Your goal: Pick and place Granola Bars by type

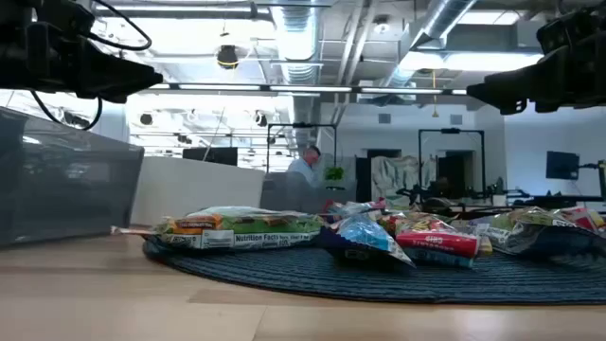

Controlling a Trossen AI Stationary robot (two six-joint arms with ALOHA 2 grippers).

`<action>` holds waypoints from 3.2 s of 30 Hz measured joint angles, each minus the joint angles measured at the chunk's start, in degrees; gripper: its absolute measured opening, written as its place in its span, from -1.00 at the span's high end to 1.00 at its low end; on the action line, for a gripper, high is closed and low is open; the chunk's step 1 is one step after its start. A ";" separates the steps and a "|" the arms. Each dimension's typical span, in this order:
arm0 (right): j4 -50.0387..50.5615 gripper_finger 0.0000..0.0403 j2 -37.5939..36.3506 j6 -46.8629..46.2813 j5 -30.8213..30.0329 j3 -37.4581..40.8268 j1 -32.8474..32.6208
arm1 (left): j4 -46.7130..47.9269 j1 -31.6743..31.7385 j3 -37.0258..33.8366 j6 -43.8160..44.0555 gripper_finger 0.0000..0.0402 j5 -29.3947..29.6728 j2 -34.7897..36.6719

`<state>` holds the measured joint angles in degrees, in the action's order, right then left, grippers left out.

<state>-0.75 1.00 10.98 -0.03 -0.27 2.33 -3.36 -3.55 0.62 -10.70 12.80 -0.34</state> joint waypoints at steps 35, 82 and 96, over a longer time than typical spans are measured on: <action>0.00 -0.19 0.02 0.00 -0.01 0.01 0.01 | -0.01 -0.01 0.00 0.00 0.13 0.00 0.01; -1.31 -0.19 0.02 -11.53 0.09 0.00 0.00 | 0.35 -0.02 0.00 19.10 0.13 -5.09 0.00; -7.19 -0.19 0.06 -17.51 -1.55 0.00 0.32 | -0.73 -0.02 0.00 18.82 0.13 0.29 0.00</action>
<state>-7.95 1.06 -6.53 -1.58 -0.27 2.65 -4.08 -3.57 0.62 8.12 13.09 -0.34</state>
